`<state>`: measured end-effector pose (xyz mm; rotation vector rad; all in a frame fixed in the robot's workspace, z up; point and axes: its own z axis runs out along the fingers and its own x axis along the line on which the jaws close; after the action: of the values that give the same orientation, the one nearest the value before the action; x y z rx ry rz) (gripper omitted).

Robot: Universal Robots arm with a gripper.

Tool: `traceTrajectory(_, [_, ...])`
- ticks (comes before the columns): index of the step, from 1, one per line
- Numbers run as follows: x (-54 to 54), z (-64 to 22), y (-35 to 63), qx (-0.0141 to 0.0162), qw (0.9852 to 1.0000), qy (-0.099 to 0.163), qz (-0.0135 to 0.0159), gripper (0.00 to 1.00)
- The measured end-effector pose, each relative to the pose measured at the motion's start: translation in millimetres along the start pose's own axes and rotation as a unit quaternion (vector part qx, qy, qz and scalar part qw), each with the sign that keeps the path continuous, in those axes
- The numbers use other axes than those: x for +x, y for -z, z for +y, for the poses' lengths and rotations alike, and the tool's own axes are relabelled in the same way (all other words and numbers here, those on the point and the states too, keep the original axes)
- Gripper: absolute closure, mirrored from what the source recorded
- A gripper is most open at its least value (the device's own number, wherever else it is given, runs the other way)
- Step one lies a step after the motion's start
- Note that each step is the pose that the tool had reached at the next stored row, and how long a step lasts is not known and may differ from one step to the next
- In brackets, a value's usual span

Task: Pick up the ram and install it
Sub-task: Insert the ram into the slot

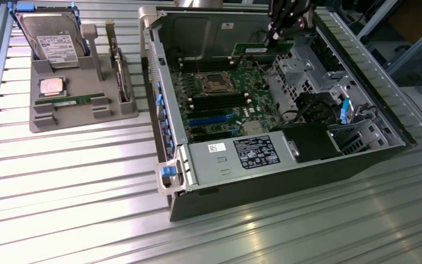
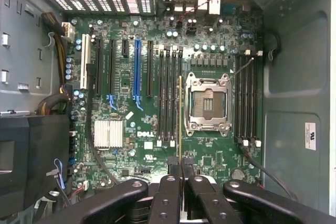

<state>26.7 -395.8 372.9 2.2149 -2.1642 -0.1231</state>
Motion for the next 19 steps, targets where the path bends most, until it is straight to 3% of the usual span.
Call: traceTrajectory(19, [1.0,-1.0,-12.0,0.0,1.0,0.0,0.0,0.88])
